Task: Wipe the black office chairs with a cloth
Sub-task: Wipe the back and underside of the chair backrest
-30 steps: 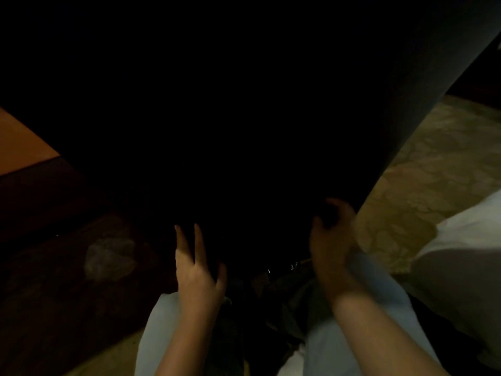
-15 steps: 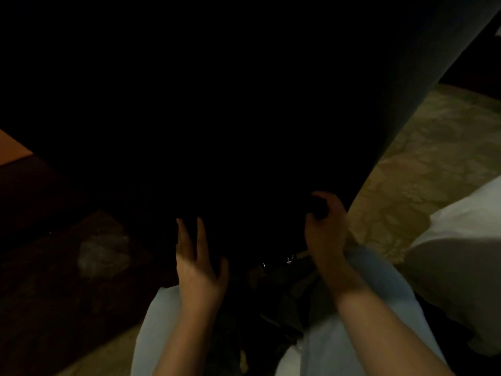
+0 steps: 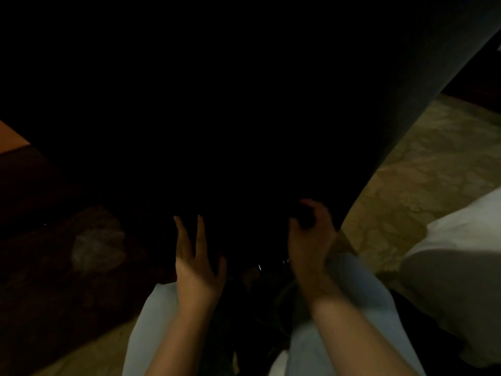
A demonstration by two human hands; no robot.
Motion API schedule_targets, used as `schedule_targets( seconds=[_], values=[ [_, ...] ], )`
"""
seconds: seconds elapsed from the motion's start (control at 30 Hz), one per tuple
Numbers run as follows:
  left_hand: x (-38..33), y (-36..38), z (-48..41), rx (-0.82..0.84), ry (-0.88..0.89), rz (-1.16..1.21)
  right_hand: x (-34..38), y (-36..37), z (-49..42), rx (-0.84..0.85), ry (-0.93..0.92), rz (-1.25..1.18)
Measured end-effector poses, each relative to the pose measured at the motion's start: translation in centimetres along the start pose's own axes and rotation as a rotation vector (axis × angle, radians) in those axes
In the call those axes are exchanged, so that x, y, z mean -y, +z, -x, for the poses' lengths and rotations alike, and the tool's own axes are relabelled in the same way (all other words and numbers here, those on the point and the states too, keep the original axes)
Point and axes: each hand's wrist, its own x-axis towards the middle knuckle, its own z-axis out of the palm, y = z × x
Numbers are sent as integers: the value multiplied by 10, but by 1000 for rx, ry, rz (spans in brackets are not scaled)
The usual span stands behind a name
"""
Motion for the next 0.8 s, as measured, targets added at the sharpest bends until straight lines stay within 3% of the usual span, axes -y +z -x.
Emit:
schedule_targets(
  seconds=[0.1, 0.2, 0.3, 0.63, 0.8],
  values=[
    [2, -1, 2, 18, 15, -43, 18, 24, 35, 249, -214, 27],
    [5, -3, 4, 27, 33, -71, 22, 30, 40, 346, -331, 27],
    [3, -4, 4, 13, 18, -50, 14, 12, 18, 244, -319, 16],
    [5, -3, 1, -5, 35, -28, -30, -65, -74, -303, 200, -60],
    [2, 2, 1, -11, 13, -22, -4, -24, -39, -186, 79, -65]
  ],
)
